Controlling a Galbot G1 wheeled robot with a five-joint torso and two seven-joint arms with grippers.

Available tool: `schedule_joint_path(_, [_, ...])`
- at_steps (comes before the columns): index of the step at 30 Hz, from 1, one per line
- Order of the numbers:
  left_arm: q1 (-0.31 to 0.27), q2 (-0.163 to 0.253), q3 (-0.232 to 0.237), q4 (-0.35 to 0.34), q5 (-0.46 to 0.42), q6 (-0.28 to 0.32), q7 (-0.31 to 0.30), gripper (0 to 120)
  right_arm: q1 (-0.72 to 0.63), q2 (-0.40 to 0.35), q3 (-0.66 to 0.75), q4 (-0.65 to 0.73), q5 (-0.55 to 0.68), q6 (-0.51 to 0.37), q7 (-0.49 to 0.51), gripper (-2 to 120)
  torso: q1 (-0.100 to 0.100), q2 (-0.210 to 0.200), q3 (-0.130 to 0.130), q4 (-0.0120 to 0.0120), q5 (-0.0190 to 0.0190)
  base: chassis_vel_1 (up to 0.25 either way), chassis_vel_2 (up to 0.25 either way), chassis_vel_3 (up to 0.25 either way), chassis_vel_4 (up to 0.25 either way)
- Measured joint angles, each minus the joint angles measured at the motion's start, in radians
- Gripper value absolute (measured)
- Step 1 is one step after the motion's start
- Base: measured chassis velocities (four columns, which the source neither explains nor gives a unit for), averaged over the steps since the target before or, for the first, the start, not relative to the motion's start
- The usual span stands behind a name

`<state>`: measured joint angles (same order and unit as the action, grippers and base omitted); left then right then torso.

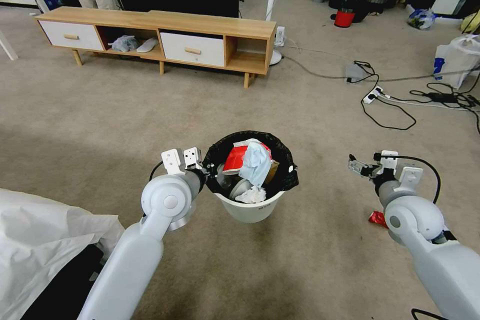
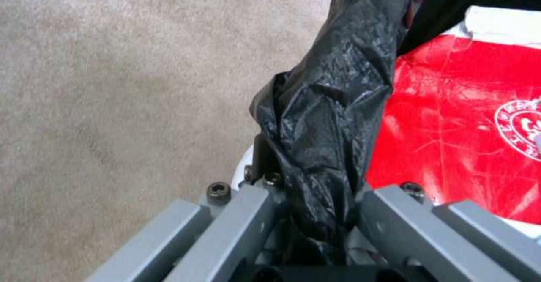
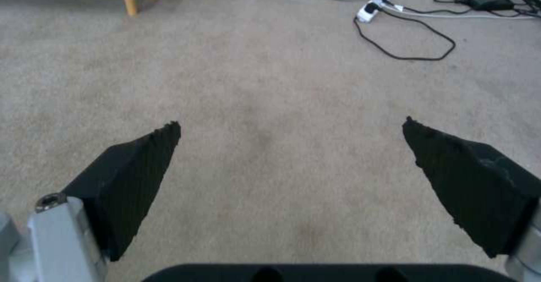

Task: Pick up the trash bin and place the garbage on the floor into it.

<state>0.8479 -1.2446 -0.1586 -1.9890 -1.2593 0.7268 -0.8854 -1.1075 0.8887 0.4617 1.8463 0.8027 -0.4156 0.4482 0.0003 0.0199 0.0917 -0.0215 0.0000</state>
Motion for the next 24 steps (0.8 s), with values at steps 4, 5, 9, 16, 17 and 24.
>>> schedule_joint_path(4, [-0.002,-0.004,0.001,0.004,0.005,0.000,0.001,2,-0.006,-0.002,0.000,0.000,-0.020,0.009,-0.010,100,0.000,0.000,0.000,0.0002,0.0001,-0.084,0.106,0.109,-0.116])
schedule_joint_path(5, [-0.002,-0.004,0.001,0.004,0.005,0.000,0.001,2,-0.006,-0.002,0.000,0.000,-0.020,0.009,-0.010,100,0.000,0.000,0.000,0.0002,0.0001,-0.117,0.115,0.134,-0.137])
schedule_joint_path(9, [-0.005,-0.008,0.004,0.007,0.007,-0.001,0.002,2,-0.006,-0.004,0.000,-0.001,-0.025,0.013,-0.015,100,0.000,0.000,0.000,0.0000,0.0000,-0.046,0.037,0.053,-0.052])
schedule_joint_path(16, [-0.005,-0.007,0.005,0.008,0.007,-0.003,0.004,2,-0.006,-0.002,-0.003,-0.003,-0.027,0.015,-0.021,100,0.000,0.000,0.000,0.0000,0.0000,0.000,0.000,0.000,0.000])
schedule_joint_path(17, [-0.005,-0.007,0.005,0.008,0.007,-0.003,0.004,2,-0.006,-0.002,-0.003,-0.003,-0.027,0.015,-0.021,100,0.000,0.000,0.000,0.0000,0.0000,0.000,0.000,0.000,0.000])
schedule_joint_path(24, [-0.005,-0.007,0.008,0.011,0.021,-0.002,0.010,2,-0.003,-0.005,-0.003,-0.003,-0.023,0.015,-0.027,100,0.000,0.000,0.000,0.0000,0.0000,0.000,0.000,0.000,0.000])
